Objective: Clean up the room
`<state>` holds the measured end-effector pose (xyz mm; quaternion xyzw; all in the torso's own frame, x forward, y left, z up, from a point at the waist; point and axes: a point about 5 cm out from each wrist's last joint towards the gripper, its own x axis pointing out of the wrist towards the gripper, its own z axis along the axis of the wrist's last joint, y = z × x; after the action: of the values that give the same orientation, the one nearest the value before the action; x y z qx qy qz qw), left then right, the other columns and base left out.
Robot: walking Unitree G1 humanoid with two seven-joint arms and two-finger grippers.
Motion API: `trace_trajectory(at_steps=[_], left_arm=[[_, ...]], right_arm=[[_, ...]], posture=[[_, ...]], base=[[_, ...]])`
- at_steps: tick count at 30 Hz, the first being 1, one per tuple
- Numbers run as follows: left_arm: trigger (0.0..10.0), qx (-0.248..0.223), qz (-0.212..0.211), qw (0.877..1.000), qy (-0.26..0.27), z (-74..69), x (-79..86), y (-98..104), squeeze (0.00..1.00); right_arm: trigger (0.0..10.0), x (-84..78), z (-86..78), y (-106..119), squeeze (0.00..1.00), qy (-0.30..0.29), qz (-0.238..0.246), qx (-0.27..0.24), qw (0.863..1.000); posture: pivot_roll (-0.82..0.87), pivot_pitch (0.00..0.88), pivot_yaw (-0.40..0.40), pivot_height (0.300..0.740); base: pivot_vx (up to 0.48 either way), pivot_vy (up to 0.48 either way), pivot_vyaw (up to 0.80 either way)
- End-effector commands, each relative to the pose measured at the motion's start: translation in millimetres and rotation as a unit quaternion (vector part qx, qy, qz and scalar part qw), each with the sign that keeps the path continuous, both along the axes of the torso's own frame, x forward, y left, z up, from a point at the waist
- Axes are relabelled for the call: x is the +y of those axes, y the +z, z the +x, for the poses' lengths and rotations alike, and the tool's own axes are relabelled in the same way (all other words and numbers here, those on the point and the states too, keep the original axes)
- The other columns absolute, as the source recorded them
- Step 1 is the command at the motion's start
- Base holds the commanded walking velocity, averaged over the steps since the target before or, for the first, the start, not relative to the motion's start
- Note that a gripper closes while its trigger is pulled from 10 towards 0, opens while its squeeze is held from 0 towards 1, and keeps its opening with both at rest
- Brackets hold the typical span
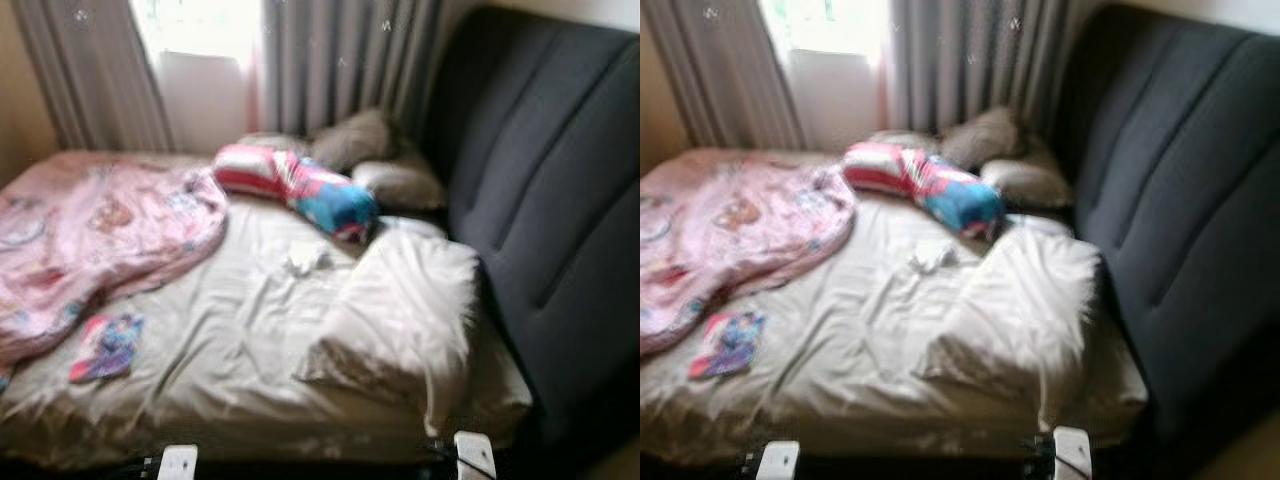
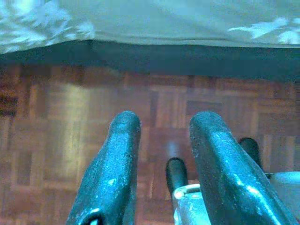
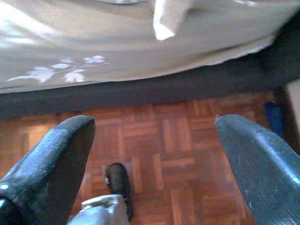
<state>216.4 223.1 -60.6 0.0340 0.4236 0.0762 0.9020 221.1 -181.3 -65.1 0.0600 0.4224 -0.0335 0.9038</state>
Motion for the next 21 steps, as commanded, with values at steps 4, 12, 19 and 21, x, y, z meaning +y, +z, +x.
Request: trace_trajectory(at_steps=[4,12,19,21], left_arm=[[10.0,0.012,-0.001,1.0,-0.001,-4.4,3.0,-2.2,0.0],[10.0,0.012,0.001,1.0,-0.004,-4.3,4.7,-1.6,0.0],[10.0,0.012,0.002,1.0,-0.005,-4.3,5.1,-1.5,0.0],[10.0,0.012,0.002,1.0,-0.005,-4.2,5.0,-1.5,0.0]], right_arm=[[10.0,1.6,1.7,0.9,0.0,-0.007,0.006,-0.005,1.0],[10.0,3.4,2.0,1.0,0.0,-0.01,0.01,-0.007,1.0],[10.0,3.7,1.6,0.6,0.0,-0.012,0.012,-0.005,1.0],[10.0,3.7,1.6,0.6,0.0,-0.012,0.013,-0.004,1.0]], posture=[[0.0,0.0,-0.036,0.74],[0.0,0.0,-0.026,0.74],[0.0,0.0,-0.025,0.74],[0.0,0.0,-0.026,0.74]], base=[[0.0,0.0,-0.19],[0.031,0.0,0.0],[0.267,0.0,0.0],[0.281,0.0,-0.64]])
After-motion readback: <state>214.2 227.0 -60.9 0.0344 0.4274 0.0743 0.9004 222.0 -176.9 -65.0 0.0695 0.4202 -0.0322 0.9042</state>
